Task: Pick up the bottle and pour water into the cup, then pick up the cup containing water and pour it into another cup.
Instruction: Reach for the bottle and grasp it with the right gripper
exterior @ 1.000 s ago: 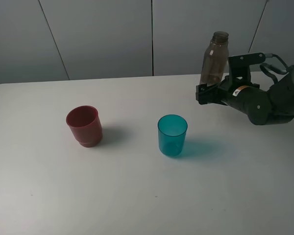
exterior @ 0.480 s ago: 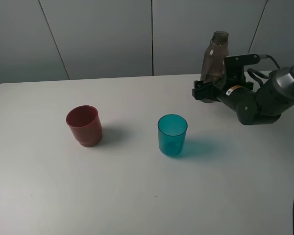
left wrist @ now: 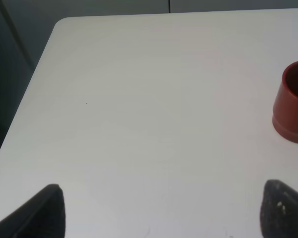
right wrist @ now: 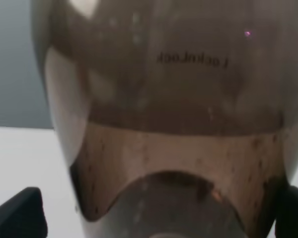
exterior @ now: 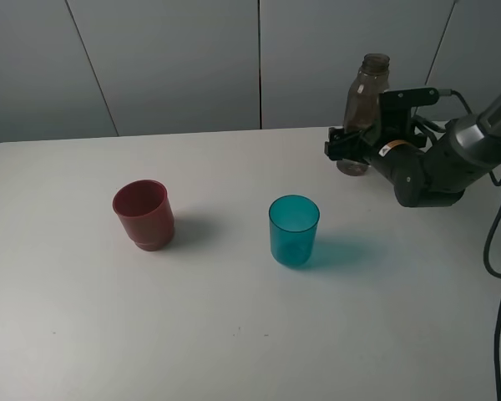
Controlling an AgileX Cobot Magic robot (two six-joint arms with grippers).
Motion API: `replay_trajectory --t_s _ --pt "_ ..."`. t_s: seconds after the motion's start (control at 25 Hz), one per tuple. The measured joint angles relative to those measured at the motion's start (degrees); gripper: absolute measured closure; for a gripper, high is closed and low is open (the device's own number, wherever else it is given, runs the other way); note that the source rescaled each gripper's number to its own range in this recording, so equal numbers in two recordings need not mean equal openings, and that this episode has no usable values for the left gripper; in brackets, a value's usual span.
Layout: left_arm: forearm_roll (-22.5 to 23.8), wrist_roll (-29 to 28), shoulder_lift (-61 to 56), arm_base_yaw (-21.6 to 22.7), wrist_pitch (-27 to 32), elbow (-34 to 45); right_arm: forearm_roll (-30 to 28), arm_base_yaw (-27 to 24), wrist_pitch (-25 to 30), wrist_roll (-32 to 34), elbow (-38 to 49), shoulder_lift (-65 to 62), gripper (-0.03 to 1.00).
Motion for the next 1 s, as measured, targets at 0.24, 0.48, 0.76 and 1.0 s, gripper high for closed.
replay_trajectory --t_s 0.24,0.48,0.76,1.0 --pt "0.00 0.00 0.00 0.00 0.00 0.00 0.73 -0.11 -0.97 0.23 -0.66 0.00 -0.03" --pt "0.00 0.00 0.00 0.00 0.00 0.00 1.03 -0.11 -3.18 1.48 -0.79 1.37 -0.03" --pt "0.00 0.00 0.00 0.00 0.00 0.00 1.13 -0.11 -5.56 3.61 -1.82 3.96 -0.03" --pt "0.00 0.00 0.00 0.00 0.00 0.00 1.13 -0.11 -5.81 5.00 -4.95 5.28 -0.03"
